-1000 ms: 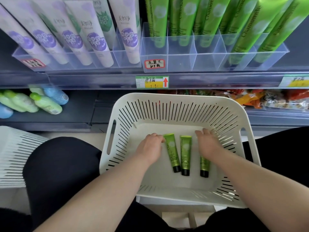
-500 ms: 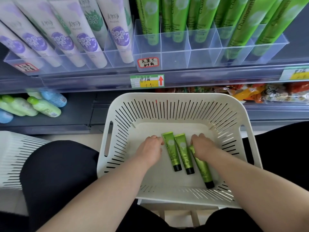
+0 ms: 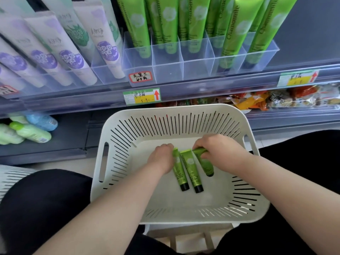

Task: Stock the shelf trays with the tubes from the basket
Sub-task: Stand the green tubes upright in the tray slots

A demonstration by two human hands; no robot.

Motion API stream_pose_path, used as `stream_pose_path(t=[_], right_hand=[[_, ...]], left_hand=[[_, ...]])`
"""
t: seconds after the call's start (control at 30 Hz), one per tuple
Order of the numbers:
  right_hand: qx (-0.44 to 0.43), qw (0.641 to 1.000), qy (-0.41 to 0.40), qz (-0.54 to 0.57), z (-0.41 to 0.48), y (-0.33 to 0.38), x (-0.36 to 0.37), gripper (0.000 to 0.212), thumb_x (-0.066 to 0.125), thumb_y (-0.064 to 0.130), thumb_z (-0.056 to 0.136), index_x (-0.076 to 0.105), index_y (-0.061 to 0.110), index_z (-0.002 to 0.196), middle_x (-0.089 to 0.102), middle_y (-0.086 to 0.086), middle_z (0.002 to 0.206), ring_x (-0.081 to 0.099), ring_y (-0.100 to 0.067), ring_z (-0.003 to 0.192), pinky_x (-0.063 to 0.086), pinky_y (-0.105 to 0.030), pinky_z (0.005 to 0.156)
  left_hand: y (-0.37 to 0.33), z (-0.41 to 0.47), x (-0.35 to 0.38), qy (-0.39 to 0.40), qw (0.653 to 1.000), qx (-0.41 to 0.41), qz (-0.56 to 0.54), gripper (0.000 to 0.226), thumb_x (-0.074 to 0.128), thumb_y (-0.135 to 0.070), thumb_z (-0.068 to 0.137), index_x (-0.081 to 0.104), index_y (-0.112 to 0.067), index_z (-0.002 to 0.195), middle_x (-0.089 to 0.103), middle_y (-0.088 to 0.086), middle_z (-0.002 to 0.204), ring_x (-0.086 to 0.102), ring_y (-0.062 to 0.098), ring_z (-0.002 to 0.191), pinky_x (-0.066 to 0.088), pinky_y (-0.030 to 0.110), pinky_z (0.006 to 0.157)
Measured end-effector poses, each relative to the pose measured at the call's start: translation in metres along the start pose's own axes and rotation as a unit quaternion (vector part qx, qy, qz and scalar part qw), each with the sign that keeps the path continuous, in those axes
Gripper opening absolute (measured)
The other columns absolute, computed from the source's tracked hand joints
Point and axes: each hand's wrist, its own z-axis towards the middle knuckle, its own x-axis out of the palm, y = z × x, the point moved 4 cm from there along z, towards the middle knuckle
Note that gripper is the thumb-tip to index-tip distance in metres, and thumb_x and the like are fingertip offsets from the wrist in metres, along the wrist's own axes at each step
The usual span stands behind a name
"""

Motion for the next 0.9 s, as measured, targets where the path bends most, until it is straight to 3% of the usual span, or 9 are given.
stream_pose_path(t=[0.17, 0.43, 0.63, 0.9], right_hand=[[0.027, 0.999, -0.032, 0.005, 0.005, -0.013, 0.019, 0.034, 0.056, 0.008, 0.090, 0.059, 0.026, 0.120, 0.062, 0.004, 0.113, 0.059, -0.019, 0.096, 0.048, -0.031, 0.077], [0.017, 0.999, -0.048, -0.015, 0.022, -0.016, 0.038, 0.043, 0.051, 0.004, 0.089, 0.059, 0.032, 0.120, 0.061, 0.003, 0.115, 0.053, -0.023, 0.105, 0.042, -0.030, 0.080], [0.014, 0.998, -0.057, -0.001, 0.024, -0.010, 0.037, 0.038, 0.052, 0.004, 0.088, 0.060, 0.027, 0.117, 0.063, 0.002, 0.110, 0.053, -0.020, 0.103, 0.044, -0.032, 0.082], [0.047, 0.996, -0.074, 0.013, 0.013, -0.017, 0.037, 0.038, 0.054, 0.005, 0.086, 0.062, 0.026, 0.116, 0.064, 0.002, 0.103, 0.057, -0.020, 0.096, 0.049, -0.033, 0.079]], left_hand=[[-0.010, 0.014, 0.008, 0.044, 0.999, -0.010, 0.027, 0.062, 0.046, -0.004, 0.093, 0.025, -0.016, 0.150, 0.038, 0.010, 0.149, 0.034, 0.028, 0.137, 0.036, 0.039, 0.105], [-0.001, 0.019, 0.014, 0.053, 0.995, -0.045, 0.069, 0.046, 0.053, -0.020, 0.092, 0.041, -0.012, 0.136, 0.048, 0.010, 0.135, 0.036, 0.030, 0.128, 0.042, 0.039, 0.098], [0.001, 0.010, 0.016, 0.071, 0.995, -0.057, -0.037, 0.029, 0.063, -0.029, 0.089, 0.064, -0.019, 0.116, 0.061, 0.006, 0.121, 0.052, 0.026, 0.116, 0.047, 0.035, 0.096], [-0.013, -0.001, 0.019, 0.056, 0.995, -0.034, -0.073, 0.025, 0.057, -0.033, 0.093, 0.061, -0.018, 0.113, 0.062, 0.006, 0.117, 0.057, 0.026, 0.108, 0.046, 0.031, 0.086]])
